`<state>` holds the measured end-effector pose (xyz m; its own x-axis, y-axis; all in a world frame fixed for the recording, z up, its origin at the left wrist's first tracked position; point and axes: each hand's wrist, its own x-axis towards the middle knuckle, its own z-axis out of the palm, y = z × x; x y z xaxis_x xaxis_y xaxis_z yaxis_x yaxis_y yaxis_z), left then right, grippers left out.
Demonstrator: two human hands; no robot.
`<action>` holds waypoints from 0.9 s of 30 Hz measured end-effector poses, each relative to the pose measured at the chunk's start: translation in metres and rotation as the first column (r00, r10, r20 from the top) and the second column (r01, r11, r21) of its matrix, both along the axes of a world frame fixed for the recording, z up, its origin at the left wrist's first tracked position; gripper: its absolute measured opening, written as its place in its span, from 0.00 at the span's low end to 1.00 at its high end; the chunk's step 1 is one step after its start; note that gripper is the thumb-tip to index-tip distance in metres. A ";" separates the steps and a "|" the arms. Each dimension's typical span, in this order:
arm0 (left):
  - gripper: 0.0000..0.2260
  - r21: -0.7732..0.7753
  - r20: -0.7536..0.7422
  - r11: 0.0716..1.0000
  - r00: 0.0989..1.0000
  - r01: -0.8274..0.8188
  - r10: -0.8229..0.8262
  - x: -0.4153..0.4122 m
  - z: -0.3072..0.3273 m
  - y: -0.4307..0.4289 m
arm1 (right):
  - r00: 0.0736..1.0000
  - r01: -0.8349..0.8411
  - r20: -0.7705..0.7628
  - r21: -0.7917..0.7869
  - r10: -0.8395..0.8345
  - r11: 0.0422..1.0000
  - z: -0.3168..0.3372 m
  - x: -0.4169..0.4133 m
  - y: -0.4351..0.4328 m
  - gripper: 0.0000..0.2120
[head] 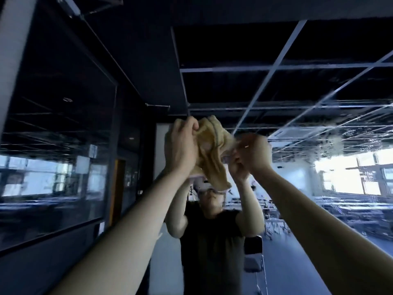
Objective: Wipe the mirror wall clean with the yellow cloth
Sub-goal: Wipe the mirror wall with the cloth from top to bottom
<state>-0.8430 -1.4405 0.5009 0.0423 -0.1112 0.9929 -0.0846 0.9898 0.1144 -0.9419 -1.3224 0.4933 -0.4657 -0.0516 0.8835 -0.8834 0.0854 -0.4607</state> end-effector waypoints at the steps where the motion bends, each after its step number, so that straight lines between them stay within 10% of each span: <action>1: 0.08 -0.059 -0.010 0.991 0.993 -0.120 0.120 0.000 0.007 -0.007 | 1.000 0.022 -0.018 -0.083 -0.024 0.996 0.004 0.001 0.000 0.14; 8: 0.20 -0.226 0.100 0.969 0.987 -0.098 0.123 -0.046 -0.012 -0.017 | 0.825 0.197 -0.505 -0.164 -0.253 0.967 -0.016 -0.025 -0.023 0.17; 19: 0.25 -0.672 0.200 0.703 0.857 -0.232 0.474 -0.022 0.006 -0.070 | 0.711 0.307 -0.615 -0.164 -0.341 0.937 -0.031 -0.071 -0.030 0.19; 27: 0.23 -0.043 -0.016 0.966 0.967 -0.254 0.254 -0.032 0.047 -0.053 | 0.677 0.297 -0.637 -0.222 -0.369 0.929 -0.033 -0.077 -0.034 0.19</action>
<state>-0.8749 -1.4937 0.5480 0.0742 -0.0517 0.9959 -0.3328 0.9401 0.0736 -1.0191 -1.3560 0.4603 0.2644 0.0898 0.9602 -0.8831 0.4226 0.2037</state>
